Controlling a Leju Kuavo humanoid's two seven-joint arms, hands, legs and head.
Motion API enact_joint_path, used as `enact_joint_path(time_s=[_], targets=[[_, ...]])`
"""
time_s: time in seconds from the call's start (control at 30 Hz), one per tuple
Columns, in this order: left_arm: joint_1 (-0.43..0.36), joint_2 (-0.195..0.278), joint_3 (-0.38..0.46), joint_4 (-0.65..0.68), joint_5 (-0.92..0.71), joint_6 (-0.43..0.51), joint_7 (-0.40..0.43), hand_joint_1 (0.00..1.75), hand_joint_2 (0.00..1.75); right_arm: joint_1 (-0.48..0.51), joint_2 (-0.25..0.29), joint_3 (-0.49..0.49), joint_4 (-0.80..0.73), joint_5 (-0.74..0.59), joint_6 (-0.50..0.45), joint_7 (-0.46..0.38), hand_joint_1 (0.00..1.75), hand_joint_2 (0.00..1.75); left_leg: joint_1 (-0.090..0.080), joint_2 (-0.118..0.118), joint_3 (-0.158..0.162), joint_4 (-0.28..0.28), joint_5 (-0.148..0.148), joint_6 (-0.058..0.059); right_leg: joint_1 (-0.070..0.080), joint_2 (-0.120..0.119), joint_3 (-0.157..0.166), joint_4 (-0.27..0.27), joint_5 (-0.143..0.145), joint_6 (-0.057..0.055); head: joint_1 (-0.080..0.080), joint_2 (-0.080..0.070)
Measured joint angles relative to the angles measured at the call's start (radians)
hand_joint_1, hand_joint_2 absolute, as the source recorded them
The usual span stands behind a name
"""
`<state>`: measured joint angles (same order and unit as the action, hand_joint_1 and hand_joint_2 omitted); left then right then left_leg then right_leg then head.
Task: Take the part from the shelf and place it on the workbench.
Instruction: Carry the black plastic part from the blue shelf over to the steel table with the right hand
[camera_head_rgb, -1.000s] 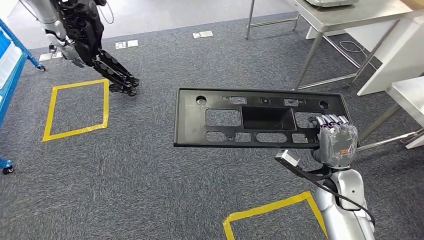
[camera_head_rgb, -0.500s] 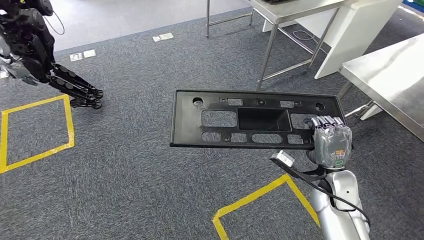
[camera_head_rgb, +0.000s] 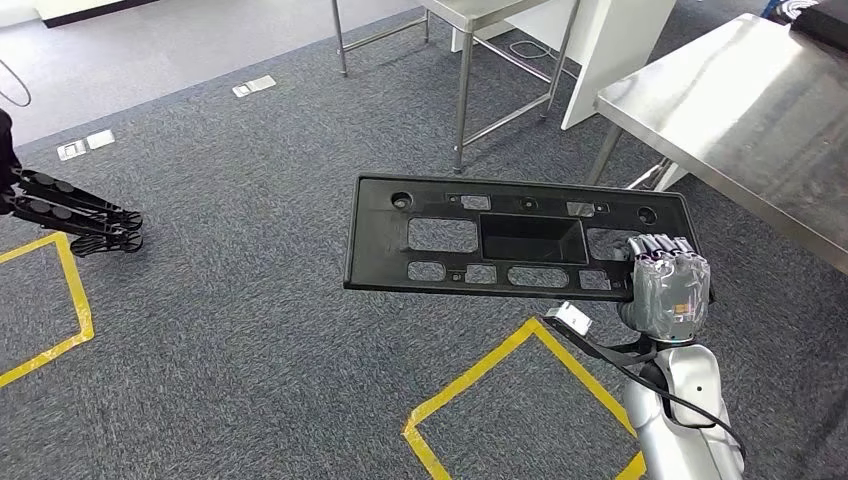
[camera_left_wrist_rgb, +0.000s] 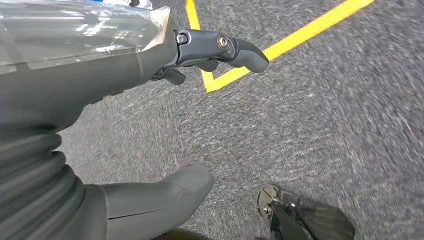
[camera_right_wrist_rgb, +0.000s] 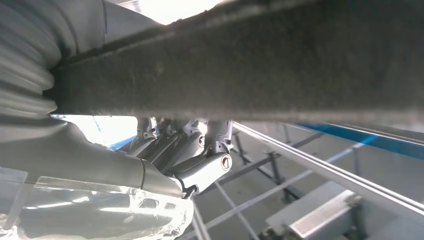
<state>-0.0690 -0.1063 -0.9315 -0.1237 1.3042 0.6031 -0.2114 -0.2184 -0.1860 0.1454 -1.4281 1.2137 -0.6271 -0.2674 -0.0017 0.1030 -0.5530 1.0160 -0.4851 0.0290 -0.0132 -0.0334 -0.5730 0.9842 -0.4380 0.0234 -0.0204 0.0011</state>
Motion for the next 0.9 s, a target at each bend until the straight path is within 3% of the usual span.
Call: enact_joint_path(time_s=[0.03,0.1,0.17,0.2,0.27,0.3,0.33,0.4,0.47,0.53,0.6,0.67,0.7,0.73,0.8,0.83,0.9], targets=[[0.0,0.001,0.0,0.0,0.001,-0.001,0.0,0.0,1.75,0.002,0.0,0.0,-0.004,-0.002,0.0,-0.001,1.75,1.75,0.003,-0.026,-0.011,0.029,-0.021,-0.006,-0.004,0.011,0.001,-0.002,0.003,-0.005,-0.003,0.0],[0.0,0.003,0.001,0.0,0.002,-0.002,0.0,0.0,1.75,0.006,-0.001,-0.001,-0.009,-0.006,0.0,-0.002,1.75,1.75,0.008,-0.083,-0.065,0.145,-0.084,-0.014,-0.006,0.034,0.0,-0.002,0.006,-0.012,-0.009,0.0],[0.002,0.004,0.002,0.0,0.005,-0.003,0.001,0.0,1.75,0.01,0.0,-0.001,-0.009,-0.009,0.0,-0.004,1.75,1.75,0.009,-0.1,-0.12,0.252,-0.12,-0.016,-0.004,0.06,-0.002,-0.001,0.007,-0.015,-0.012,0.0],[0.002,0.005,0.002,0.0,0.006,-0.003,0.001,0.0,1.75,0.012,0.0,0.0,-0.009,-0.01,0.0,-0.005,1.75,1.75,0.009,-0.102,-0.128,0.261,-0.109,-0.016,-0.003,0.074,-0.003,0.0,0.008,-0.016,-0.012,0.0],[0.003,0.007,0.002,0.0,0.007,-0.004,0.0,0.0,1.75,0.015,-0.002,0.0,-0.009,-0.014,0.0,-0.009,1.75,1.75,0.012,-0.118,-0.087,0.165,-0.04,-0.012,-0.003,0.102,-0.003,0.004,0.008,-0.015,-0.013,0.0],[0.003,0.009,0.003,0.0,0.008,-0.004,0.0,0.0,1.75,0.015,-0.002,0.0,-0.009,-0.017,0.0,-0.012,1.75,1.75,0.016,-0.144,-0.056,0.099,-0.011,-0.011,-0.002,0.115,-0.004,0.006,0.008,-0.014,-0.013,0.0],[0.003,0.01,0.003,0.0,0.009,-0.004,0.0,0.0,1.75,0.015,-0.004,0.0,-0.009,-0.021,0.0,-0.015,1.75,1.75,0.019,-0.165,-0.032,0.045,0.009,-0.009,-0.001,0.127,-0.007,0.009,0.009,-0.011,-0.012,0.0],[0.002,0.011,0.003,0.0,0.009,-0.004,0.0,0.0,1.75,0.014,-0.006,0.0,-0.011,-0.028,0.0,-0.019,1.75,1.75,0.018,-0.186,-0.015,0.004,0.014,-0.004,-0.001,0.147,-0.016,0.01,0.013,0.0,-0.012,0.0],[0.002,0.011,0.004,0.0,0.01,-0.004,0.0,0.0,1.75,0.015,-0.01,0.0,-0.012,-0.031,0.0,-0.022,1.75,1.75,0.014,-0.159,-0.015,-0.001,0.021,0.007,-0.006,0.164,-0.027,0.009,0.018,0.013,-0.012,0.0],[0.001,0.011,0.004,0.0,0.011,-0.004,0.0,0.0,1.75,0.018,-0.017,-0.001,-0.013,-0.032,0.0,-0.023,1.75,1.75,0.016,-0.133,-0.013,-0.011,0.029,0.022,-0.004,0.13,-0.052,0.044,0.0,0.018,-0.007,0.0],[0.002,0.011,0.004,0.0,0.011,-0.004,0.0,0.0,1.75,0.017,-0.02,-0.001,-0.014,-0.034,0.0,-0.023,1.75,1.75,0.015,-0.107,-0.014,-0.016,0.033,0.03,-0.001,0.069,-0.108,0.159,-0.055,0.014,0.001,0.0],[0.003,0.01,0.004,0.0,0.011,-0.003,0.0,0.0,1.75,0.017,-0.021,0.001,-0.014,-0.038,0.0,-0.024,1.75,1.75,0.012,-0.078,-0.018,-0.016,0.033,0.031,-0.003,0.047,-0.166,0.286,-0.103,0.015,0.005,0.0],[0.003,0.011,0.004,0.0,0.012,-0.002,0.0,0.0,1.75,0.018,-0.021,0.001,-0.014,-0.041,0.0,-0.025,1.75,1.75,0.012,-0.064,-0.019,-0.015,0.033,0.031,-0.005,0.043,-0.172,0.306,-0.107,0.021,0.005,0.0],[0.003,0.01,0.004,0.0,0.012,-0.001,0.0,0.0,1.75,0.019,-0.021,0.001,-0.014,-0.042,0.0,-0.026,1.75,1.75,0.012,-0.05,-0.019,-0.015,0.033,0.03,-0.007,0.038,-0.156,0.282,-0.096,0.029,0.006,0.0],[0.002,0.008,0.004,0.0,0.012,0.0,0.001,0.0,1.75,0.017,-0.023,0.001,-0.014,-0.044,0.0,-0.029,1.75,1.75,0.01,-0.025,-0.016,-0.015,0.03,0.026,-0.008,0.004,-0.072,0.137,-0.05,0.042,0.007,0.0],[0.002,0.006,0.004,0.0,0.012,0.0,0.001,0.0,1.75,0.015,-0.023,0.001,-0.014,-0.044,0.0,-0.03,1.75,1.75,0.007,-0.015,-0.015,-0.014,0.027,0.022,-0.006,-0.02,-0.031,0.068,-0.03,0.042,0.007,0.0],[0.002,0.005,0.004,0.0,0.012,0.0,0.002,0.0,1.75,0.012,-0.023,0.001,-0.014,-0.045,0.0,-0.031,1.75,1.75,0.001,0.004,-0.01,-0.013,0.024,0.011,0.0,-0.042,0.005,0.005,-0.013,0.029,0.005,0.0]])
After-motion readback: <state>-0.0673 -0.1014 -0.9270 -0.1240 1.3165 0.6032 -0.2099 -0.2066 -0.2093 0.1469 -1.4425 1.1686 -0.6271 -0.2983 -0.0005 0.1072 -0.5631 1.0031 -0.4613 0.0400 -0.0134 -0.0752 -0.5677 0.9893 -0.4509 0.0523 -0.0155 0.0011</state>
